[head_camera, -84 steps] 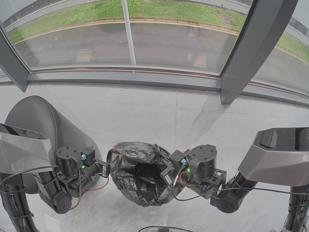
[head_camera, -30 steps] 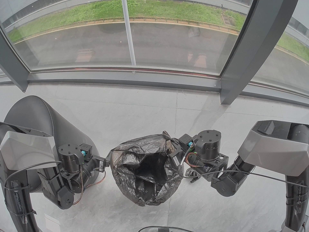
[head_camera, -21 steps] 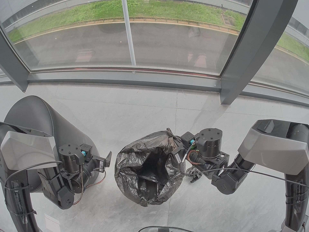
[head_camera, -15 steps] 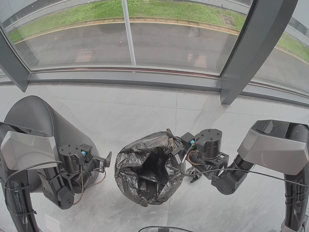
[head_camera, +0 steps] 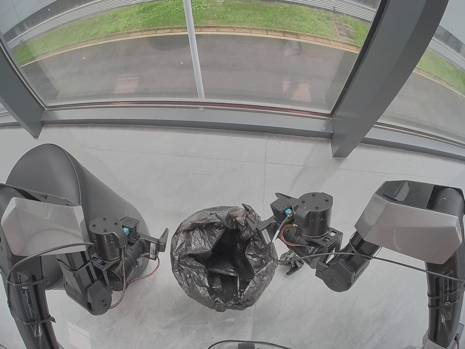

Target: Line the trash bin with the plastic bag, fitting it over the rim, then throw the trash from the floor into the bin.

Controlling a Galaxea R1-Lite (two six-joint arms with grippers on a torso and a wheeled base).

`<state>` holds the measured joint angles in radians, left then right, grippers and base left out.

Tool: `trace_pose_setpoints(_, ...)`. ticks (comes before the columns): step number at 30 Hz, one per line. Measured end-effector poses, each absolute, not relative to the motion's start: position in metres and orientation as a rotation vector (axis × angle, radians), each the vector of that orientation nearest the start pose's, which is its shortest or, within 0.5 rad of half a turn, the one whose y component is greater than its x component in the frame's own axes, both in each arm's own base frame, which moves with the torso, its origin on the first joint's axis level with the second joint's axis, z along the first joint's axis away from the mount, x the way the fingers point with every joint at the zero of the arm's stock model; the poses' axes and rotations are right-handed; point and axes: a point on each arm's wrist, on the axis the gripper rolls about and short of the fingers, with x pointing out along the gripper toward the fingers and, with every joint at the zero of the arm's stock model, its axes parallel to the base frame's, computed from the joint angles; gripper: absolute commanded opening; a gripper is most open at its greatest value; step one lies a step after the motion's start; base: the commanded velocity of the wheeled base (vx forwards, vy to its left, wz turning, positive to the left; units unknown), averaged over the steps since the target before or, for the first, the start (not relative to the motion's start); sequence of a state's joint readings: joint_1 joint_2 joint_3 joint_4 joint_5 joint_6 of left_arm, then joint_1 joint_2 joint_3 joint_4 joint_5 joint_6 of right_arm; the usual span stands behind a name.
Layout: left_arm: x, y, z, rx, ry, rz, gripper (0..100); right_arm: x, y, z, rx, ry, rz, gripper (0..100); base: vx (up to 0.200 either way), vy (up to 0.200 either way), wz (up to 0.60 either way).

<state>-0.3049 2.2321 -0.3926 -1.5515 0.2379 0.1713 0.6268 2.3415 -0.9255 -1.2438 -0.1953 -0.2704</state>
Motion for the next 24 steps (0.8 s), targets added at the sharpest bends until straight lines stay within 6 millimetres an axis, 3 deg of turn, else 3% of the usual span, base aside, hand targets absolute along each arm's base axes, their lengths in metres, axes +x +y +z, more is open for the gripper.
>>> trace_pose_setpoints(12, 0.295, -0.088, 0.019, 0.248, 0.273, -0.093, 100, 0.339, 0.241, 0.049, -0.311, 0.061, 0.43, 100, 0.0, 0.0, 0.0)
trace_pose_setpoints(24, 0.294, -0.089, 0.02, 0.248, 0.272, -0.095, 100, 0.33, 0.263, 0.064, -0.286, 0.011, 0.448, 100, 0.0, 0.0, 0.0)
